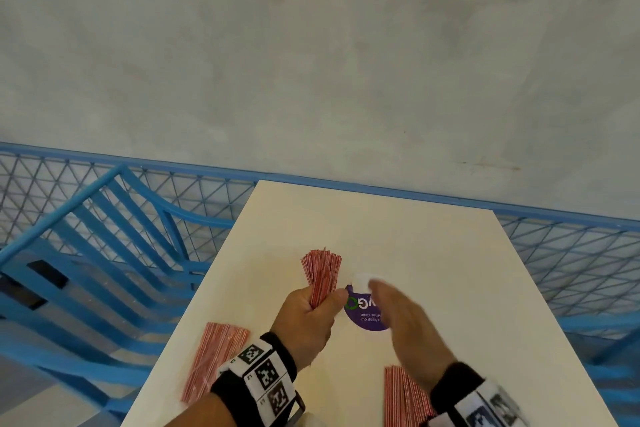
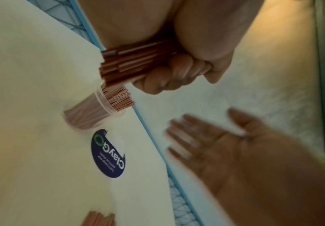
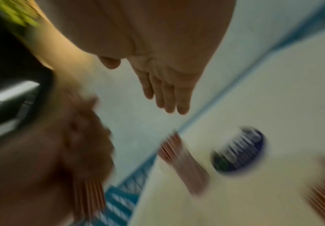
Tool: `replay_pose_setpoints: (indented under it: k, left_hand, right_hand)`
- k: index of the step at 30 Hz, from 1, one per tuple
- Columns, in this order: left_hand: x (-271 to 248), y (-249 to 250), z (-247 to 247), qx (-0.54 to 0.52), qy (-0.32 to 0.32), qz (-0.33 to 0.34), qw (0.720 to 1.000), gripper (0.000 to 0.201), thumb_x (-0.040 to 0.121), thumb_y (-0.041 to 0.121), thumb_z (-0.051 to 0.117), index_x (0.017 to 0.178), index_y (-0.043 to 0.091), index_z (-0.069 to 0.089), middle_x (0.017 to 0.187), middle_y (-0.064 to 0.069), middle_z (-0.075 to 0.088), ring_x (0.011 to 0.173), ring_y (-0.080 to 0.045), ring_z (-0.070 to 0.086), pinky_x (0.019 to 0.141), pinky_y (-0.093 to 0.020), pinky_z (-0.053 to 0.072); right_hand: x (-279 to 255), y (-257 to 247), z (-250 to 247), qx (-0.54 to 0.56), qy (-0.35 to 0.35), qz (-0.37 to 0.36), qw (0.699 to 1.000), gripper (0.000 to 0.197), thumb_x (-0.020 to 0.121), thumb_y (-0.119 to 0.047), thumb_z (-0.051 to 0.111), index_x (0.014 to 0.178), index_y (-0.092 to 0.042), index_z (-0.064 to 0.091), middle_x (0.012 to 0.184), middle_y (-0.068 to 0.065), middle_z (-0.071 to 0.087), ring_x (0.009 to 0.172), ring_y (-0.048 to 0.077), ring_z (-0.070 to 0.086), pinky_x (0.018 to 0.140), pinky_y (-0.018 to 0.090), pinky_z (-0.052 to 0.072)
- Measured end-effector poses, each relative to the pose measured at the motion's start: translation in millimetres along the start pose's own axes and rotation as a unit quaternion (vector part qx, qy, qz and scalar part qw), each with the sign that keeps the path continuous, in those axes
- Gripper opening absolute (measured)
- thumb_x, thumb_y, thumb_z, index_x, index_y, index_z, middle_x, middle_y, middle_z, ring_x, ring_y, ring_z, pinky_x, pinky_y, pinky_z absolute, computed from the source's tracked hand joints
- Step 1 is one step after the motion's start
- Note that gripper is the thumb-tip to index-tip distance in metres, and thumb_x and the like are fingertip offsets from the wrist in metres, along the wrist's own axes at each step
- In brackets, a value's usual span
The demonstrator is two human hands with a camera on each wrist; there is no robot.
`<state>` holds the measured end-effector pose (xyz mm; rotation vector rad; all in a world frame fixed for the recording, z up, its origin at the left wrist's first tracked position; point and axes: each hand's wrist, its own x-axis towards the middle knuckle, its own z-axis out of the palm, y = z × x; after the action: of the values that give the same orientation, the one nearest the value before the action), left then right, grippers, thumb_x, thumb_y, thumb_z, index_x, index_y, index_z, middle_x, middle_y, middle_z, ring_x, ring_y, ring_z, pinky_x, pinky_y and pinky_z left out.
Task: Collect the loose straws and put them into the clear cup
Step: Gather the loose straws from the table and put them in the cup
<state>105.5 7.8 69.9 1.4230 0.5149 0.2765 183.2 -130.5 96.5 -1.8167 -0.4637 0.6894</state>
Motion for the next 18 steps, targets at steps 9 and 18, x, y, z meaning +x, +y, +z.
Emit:
replay_pose_setpoints:
  k: [9, 18]
  left_hand:
    - [-3.5, -8.5, 6.4, 0.005, -0.102, 0.043, 0.994, 0.019, 0.078, 0.009, 0.051, 0.065, -0.005, 0.054, 0.065, -0.010, 0.045, 0.065, -0.023, 0.043, 0.064, -0.033, 0.040]
    - [-1.6, -17.4, 1.7, 0.037, -0.087, 0.066, 0.993, 0.030, 0.075, 0.026, 0.059, 0.050, 0.012, 0.051, 0.055, -0.005, 0.041, 0.059, -0.019, 0.037, 0.064, -0.035, 0.034]
  right_hand:
    - [-22.6, -47.9, 12.4, -0.320, -0.164, -0.195, 0.912, 0.059, 0.097, -0.045, 0.035, 0.150, -0.033, 0.011, 0.156, -0.022, 0.015, 0.139, -0.011, 0.011, 0.114, 0.016, 0.013]
    - [-24.0, -43.8, 10.6, -0.328, -0.155, -0.168, 0.917, 0.059, 0.099, -0.044, 0.029, 0.151, -0.033, 0.003, 0.148, -0.030, -0.003, 0.136, -0.014, -0.011, 0.116, 0.020, -0.004]
